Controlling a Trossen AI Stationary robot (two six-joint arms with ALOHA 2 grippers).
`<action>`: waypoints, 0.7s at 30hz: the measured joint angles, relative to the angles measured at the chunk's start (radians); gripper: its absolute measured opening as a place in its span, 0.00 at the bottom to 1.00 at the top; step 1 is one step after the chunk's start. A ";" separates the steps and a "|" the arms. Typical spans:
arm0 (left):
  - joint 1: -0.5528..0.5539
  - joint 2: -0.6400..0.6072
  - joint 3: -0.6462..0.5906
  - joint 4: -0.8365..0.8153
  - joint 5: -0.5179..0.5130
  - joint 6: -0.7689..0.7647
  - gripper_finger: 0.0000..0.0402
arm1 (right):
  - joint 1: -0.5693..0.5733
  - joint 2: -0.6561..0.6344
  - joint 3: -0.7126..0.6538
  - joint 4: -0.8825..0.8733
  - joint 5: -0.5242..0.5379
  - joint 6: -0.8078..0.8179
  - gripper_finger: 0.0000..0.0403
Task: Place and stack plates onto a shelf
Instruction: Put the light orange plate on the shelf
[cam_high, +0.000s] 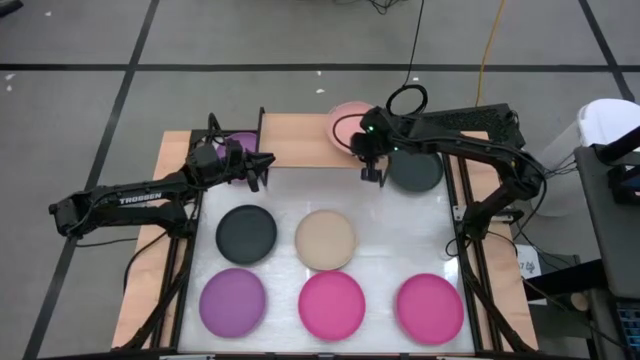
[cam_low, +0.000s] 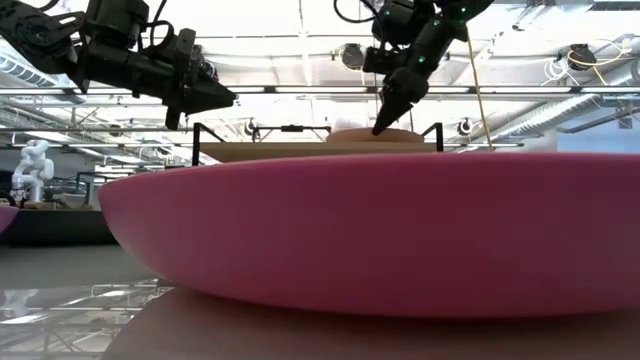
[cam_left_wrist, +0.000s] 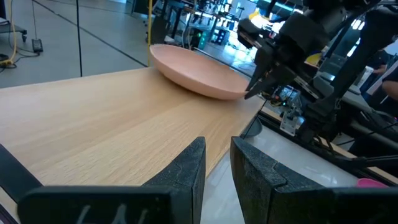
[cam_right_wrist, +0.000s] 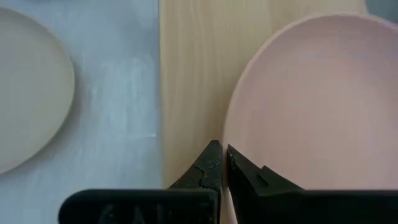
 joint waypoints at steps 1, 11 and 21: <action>0.000 0.000 0.000 0.000 0.000 0.000 0.20 | 0.002 0.000 0.000 -0.012 0.001 0.000 0.00; 0.000 0.000 0.000 0.000 0.000 0.004 0.20 | 0.013 -0.001 -0.007 -0.020 0.000 0.010 0.00; 0.000 0.000 0.000 0.000 0.000 0.004 0.20 | 0.034 -0.019 -0.012 -0.017 -0.032 0.030 0.26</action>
